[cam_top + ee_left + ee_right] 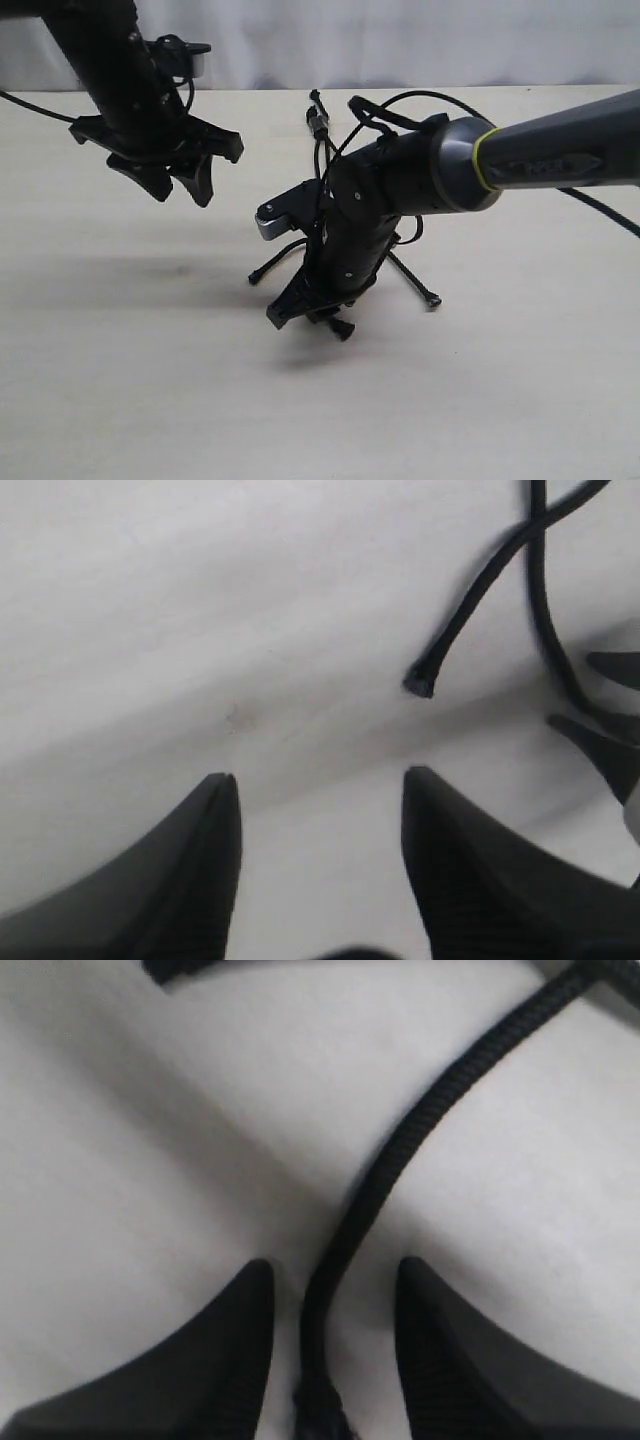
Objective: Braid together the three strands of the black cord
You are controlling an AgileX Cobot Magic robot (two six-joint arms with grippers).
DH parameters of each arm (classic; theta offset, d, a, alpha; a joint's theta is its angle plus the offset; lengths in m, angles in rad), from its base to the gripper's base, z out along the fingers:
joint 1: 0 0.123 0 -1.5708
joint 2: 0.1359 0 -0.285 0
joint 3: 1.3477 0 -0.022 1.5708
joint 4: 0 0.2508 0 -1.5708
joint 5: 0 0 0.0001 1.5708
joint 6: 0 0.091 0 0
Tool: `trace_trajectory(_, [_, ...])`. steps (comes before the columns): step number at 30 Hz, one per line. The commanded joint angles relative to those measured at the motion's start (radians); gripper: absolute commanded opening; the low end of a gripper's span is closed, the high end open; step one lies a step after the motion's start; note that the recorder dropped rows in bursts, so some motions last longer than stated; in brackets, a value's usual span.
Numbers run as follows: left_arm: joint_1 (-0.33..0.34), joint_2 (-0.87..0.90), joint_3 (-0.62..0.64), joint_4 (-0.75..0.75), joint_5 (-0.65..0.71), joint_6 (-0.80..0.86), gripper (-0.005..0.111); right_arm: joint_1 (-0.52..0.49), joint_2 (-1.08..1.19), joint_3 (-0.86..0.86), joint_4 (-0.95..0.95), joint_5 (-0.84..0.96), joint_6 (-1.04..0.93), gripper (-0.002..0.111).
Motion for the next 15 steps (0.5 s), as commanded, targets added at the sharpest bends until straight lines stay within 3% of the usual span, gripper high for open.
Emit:
trace_trajectory(1, [-0.032, -0.010, 0.000, -0.009, -0.044, -0.006, 0.047, 0.001, -0.001, 0.000, -0.071, 0.055, 0.014, 0.027])
trace_trajectory(4, [-0.044, -0.010, 0.000, -0.026, -0.064, -0.011, 0.047, 0.001, 0.008, 0.000, -0.092, 0.102, 0.014, 0.004])
trace_trajectory(11, [-0.100, -0.007, 0.047, -0.031, -0.159, -0.017, 0.047, -0.004, -0.025, -0.056, -0.099, 0.187, -0.013, 0.004])
trace_trajectory(15, [-0.111, -0.007, 0.077, -0.034, -0.183, -0.029, 0.047, -0.030, -0.063, -0.084, -0.207, 0.212, -0.019, 0.004])
